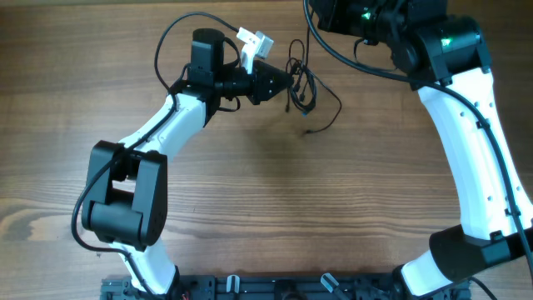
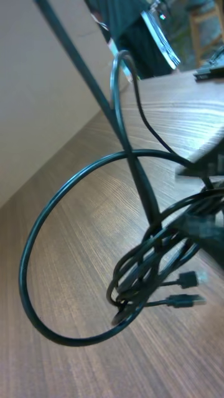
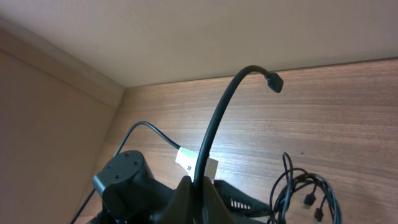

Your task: Untangle cables

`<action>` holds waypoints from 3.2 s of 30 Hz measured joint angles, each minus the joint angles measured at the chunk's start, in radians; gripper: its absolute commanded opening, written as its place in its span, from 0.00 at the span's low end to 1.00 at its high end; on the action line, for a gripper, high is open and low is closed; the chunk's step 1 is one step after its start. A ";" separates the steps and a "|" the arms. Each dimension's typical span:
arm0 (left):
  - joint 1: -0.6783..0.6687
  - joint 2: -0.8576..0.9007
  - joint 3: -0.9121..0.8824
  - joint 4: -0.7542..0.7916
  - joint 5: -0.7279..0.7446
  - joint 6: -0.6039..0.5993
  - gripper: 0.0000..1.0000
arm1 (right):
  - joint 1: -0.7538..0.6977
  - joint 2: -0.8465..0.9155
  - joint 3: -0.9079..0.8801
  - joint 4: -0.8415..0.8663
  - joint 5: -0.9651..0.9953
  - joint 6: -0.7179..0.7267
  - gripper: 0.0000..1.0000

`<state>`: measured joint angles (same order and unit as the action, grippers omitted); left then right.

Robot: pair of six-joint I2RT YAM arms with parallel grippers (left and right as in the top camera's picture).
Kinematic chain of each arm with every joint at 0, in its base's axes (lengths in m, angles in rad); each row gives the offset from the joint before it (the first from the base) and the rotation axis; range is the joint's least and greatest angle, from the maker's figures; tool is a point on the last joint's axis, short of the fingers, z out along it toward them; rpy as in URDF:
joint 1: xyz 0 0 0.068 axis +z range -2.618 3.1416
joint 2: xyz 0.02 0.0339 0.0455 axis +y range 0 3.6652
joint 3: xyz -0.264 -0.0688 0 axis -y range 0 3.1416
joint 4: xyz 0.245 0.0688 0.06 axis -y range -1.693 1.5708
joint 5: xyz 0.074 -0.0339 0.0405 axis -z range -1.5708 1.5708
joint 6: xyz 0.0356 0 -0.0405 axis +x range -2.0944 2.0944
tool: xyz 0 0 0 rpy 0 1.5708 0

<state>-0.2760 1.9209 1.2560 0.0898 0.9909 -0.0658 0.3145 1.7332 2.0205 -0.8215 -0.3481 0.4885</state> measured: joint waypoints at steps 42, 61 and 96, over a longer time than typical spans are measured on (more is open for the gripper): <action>0.092 0.000 0.000 -0.003 -0.084 -0.073 0.04 | 0.000 0.000 0.000 -0.084 0.066 0.000 0.05; 0.133 -0.135 0.000 -0.053 -0.080 -0.098 0.04 | 0.000 0.018 -0.018 -0.272 0.220 -0.015 0.72; 0.166 -0.425 0.000 -0.166 -0.154 -0.098 0.04 | 0.000 0.331 -0.036 -0.087 -0.089 -0.253 0.47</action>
<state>-0.1101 1.4956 1.2560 -0.0757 0.8368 -0.1635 0.3145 2.0640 1.9842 -0.9085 -0.4374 0.2356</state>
